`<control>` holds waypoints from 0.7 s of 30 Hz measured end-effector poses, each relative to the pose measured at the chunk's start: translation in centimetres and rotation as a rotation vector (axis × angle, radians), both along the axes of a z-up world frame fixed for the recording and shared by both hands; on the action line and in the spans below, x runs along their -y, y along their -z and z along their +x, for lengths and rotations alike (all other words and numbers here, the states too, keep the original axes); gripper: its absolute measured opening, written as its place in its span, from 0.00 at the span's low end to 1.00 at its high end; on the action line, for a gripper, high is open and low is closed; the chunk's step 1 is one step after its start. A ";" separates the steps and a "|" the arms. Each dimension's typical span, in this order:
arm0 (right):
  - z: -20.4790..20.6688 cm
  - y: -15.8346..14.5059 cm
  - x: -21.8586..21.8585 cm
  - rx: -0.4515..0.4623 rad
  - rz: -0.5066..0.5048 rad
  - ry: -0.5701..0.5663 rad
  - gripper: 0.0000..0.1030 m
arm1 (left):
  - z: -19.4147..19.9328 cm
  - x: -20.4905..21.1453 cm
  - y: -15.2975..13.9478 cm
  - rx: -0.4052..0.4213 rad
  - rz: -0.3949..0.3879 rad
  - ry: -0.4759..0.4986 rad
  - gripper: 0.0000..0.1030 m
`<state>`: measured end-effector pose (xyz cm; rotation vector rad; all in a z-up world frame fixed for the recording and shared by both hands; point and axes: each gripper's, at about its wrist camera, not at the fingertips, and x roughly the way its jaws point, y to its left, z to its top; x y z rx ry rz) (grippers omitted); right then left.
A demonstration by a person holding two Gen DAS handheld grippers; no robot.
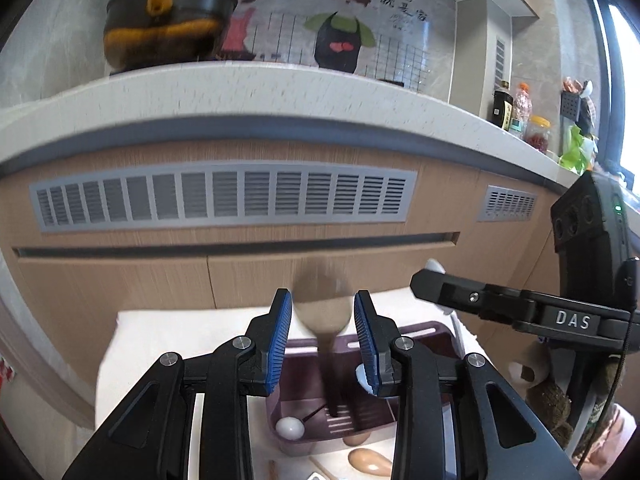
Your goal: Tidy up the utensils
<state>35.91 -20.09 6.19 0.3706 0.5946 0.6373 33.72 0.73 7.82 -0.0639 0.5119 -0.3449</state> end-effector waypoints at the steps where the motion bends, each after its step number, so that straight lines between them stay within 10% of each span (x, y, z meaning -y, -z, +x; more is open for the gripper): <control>1: -0.2 0.0 0.0 0.007 -0.012 0.002 0.37 | 0.1 -0.1 0.1 -0.006 -0.006 -0.002 0.38; 5: -0.9 -0.1 0.0 0.009 -0.075 0.023 0.51 | -0.6 -0.6 0.8 -0.012 -0.009 -0.009 0.56; 21: -11.6 0.9 1.2 0.095 -0.555 0.223 0.95 | -8.2 -1.9 6.9 -0.195 0.051 -0.057 0.69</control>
